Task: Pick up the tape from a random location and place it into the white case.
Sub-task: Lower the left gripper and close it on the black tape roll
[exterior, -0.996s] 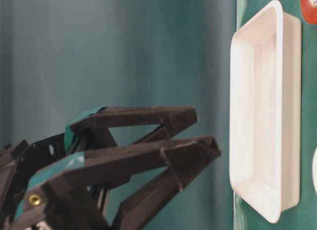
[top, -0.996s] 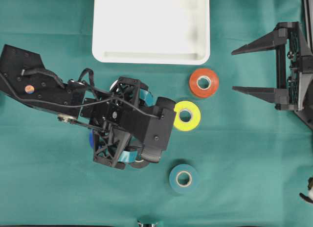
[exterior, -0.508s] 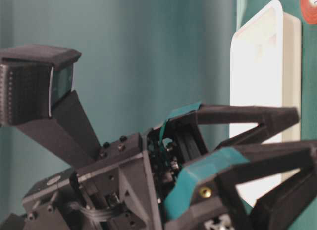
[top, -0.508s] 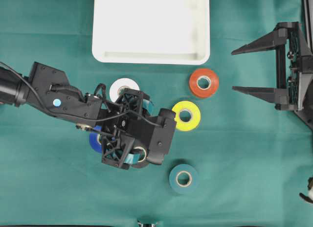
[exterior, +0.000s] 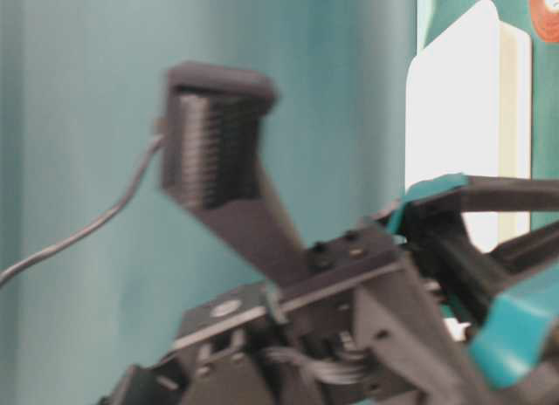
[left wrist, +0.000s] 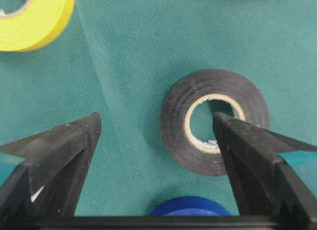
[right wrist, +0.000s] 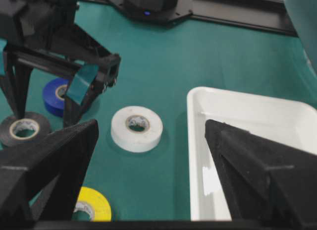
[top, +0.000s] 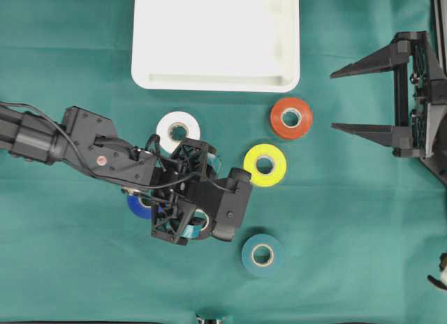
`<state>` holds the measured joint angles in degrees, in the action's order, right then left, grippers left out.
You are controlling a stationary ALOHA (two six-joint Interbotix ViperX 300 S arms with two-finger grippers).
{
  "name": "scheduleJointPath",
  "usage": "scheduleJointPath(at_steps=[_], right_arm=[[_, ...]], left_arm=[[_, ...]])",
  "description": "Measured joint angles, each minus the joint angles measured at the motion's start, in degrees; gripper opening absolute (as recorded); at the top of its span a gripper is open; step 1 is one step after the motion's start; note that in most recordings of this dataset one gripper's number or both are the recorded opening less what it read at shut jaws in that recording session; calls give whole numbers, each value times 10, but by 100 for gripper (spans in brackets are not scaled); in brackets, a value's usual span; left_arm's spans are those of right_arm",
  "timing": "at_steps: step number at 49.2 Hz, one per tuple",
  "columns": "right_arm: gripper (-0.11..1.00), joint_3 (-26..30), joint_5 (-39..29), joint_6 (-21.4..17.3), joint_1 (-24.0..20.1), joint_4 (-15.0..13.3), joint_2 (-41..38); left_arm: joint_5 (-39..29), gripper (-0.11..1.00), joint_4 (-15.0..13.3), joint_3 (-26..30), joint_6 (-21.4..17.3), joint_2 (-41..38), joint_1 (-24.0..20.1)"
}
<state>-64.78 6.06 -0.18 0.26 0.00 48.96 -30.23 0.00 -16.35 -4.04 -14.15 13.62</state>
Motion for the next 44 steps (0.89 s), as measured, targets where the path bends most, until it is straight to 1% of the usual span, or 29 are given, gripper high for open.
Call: scheduleJointPath(at_steps=[17, 37, 39, 41, 44], right_arm=[[91, 0, -8, 0, 0, 0, 1], [91, 0, -9, 0, 0, -1, -5], [91, 0, -9, 0, 0, 0, -6], [91, 0, -8, 0, 0, 0, -6], [91, 0, -9, 0, 0, 0, -6]], left_arm=[[7, 98, 1, -1, -2, -40, 1], [20, 97, 1, -5, -2, -47, 1], [19, 95, 1, -5, -2, -47, 1], [19, 91, 1, -5, -2, -47, 1], [18, 76, 1, -5, -2, -47, 1]])
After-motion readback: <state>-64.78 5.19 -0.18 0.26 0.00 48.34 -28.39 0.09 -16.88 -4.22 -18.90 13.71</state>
